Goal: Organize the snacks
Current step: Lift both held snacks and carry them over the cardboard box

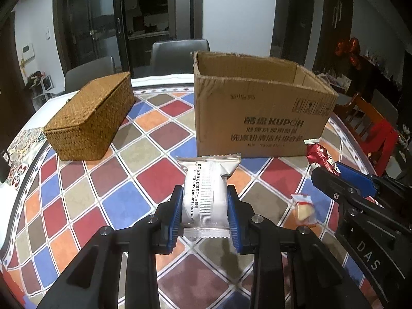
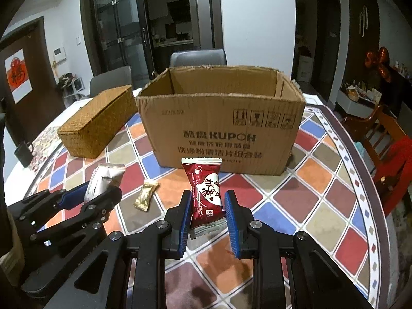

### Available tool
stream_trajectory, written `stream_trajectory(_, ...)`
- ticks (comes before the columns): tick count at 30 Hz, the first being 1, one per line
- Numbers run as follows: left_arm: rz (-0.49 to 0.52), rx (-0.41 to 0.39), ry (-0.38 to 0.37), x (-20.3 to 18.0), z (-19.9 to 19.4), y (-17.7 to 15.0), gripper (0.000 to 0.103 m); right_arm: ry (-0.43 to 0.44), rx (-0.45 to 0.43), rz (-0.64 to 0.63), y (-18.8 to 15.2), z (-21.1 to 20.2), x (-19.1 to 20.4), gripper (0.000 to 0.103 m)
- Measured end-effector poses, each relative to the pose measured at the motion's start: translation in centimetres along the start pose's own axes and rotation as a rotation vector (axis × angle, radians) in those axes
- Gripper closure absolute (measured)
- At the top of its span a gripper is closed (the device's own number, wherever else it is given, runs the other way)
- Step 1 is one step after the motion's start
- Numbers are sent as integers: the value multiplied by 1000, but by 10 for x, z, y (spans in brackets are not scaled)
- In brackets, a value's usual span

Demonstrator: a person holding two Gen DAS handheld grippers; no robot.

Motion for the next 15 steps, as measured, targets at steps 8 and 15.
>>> stream_trajectory(8,13,-44,-6,-5,-17,18,70,-16,-51,9,18,-20,-7,76)
stream_trajectory(15,18,-76,-9,-8,-28,33,70,-26,-92,8,32,-34,-9,76)
Point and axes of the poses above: each gripper's, at about its wrist camera, not at the fingertips, and z roughly the way its jaws point, x to its left, y to its top, the point moved 8 cm from there along z, roughly the way its jaws point, and after that the axes turned 8 degrees about x, right-handed, at the moved point
